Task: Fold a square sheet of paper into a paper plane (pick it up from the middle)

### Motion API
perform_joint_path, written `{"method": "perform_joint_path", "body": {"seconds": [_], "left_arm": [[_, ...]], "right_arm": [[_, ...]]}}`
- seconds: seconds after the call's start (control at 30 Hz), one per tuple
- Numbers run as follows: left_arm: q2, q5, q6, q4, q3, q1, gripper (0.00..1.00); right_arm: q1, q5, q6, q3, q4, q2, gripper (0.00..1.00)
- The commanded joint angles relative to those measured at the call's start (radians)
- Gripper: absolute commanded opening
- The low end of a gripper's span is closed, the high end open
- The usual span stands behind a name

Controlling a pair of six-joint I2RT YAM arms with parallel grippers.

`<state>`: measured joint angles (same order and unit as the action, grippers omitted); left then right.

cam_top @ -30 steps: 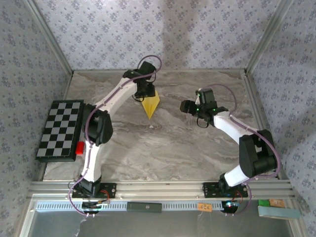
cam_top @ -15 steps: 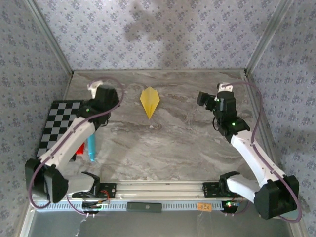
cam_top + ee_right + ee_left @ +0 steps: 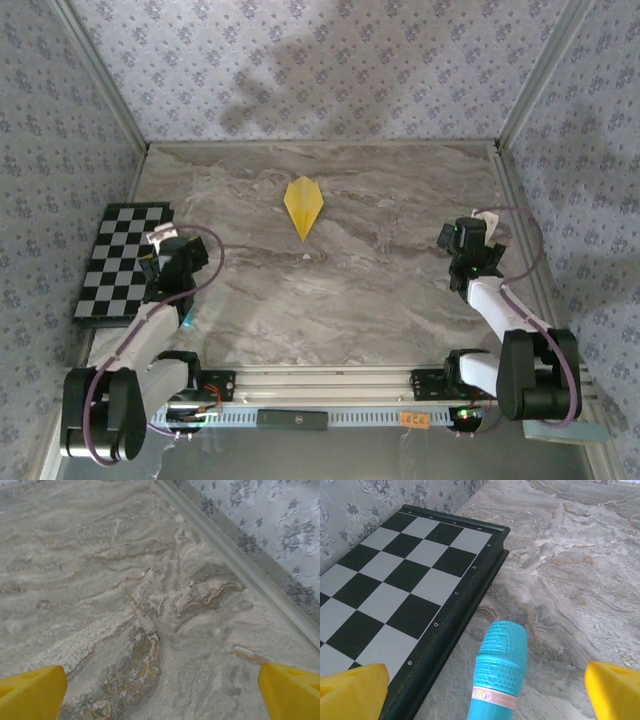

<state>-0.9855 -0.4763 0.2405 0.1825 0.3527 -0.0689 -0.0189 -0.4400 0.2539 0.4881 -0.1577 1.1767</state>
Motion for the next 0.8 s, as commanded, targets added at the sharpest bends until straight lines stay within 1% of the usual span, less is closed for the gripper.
{"method": "perform_joint_path", "body": {"seconds": [0.0, 0.17, 0.37, 0.43, 0.57, 0.7, 0.77], "left_arm": [[-0.046, 0.114, -0.088, 0.238, -0.039, 0.024, 1.0], [-0.138, 0.3, -0.169, 0.442, -0.085, 0.056, 1.0], [-0.277, 0.433, -0.187, 0.637, -0.094, 0.098, 1.0], [-0.313, 0.479, -0.184, 0.678, -0.084, 0.113, 1.0], [-0.408, 0.54, -0.201, 0.732, -0.061, 0.128, 1.0], [-0.497, 0.556, -0.203, 0.798, -0.053, 0.127, 1.0], [-0.517, 0.552, -0.203, 0.786, -0.038, 0.127, 1.0]], "right_arm": [[0.001, 0.079, -0.089, -0.053, -0.236, 0.038, 1.0], [-0.009, 0.173, -0.199, -0.058, -0.345, 0.147, 1.0], [-0.009, 0.248, -0.295, -0.082, -0.536, 0.216, 1.0], [-0.001, 0.276, -0.295, -0.075, -0.548, 0.248, 1.0], [0.003, 0.318, -0.305, -0.107, -0.663, 0.318, 1.0], [0.019, 0.335, -0.295, -0.129, -0.726, 0.351, 1.0], [0.02, 0.336, -0.293, -0.123, -0.701, 0.344, 1.0]]}}
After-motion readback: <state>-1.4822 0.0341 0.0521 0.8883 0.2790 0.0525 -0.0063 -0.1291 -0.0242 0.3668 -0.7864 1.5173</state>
